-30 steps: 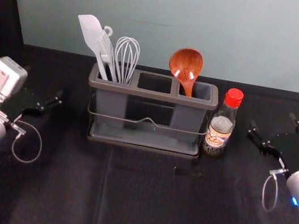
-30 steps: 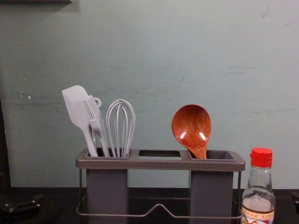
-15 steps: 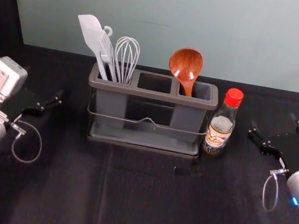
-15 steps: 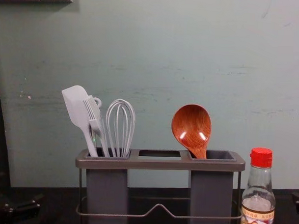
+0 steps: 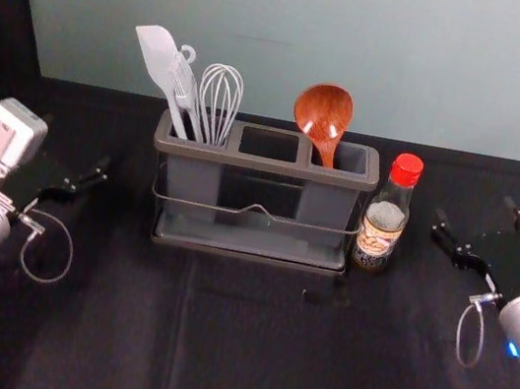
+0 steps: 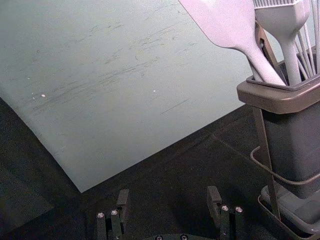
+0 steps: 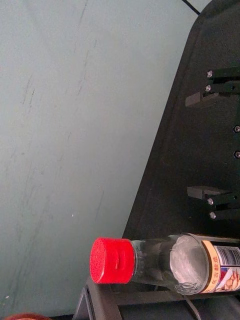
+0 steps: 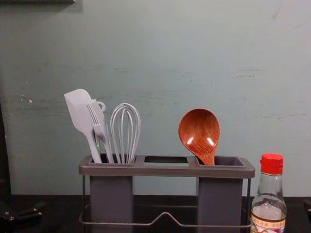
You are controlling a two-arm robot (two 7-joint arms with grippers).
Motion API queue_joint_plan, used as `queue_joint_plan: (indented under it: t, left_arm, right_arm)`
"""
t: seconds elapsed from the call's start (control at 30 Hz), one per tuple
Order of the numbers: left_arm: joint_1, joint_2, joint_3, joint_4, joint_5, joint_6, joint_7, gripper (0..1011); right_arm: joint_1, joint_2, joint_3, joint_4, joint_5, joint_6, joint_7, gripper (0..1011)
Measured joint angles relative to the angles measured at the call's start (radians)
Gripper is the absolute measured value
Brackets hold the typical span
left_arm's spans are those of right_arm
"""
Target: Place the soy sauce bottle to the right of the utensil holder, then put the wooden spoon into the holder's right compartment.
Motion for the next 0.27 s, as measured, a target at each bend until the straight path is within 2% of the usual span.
queue_joint_plan:
  t: [0.27]
  left_arm:
    - [0.0,0.0,0.0,0.0,0.0,0.0,0.0,1000]
  right_arm:
    - [0.0,0.0,0.0,0.0,0.0,0.0,0.001,1002]
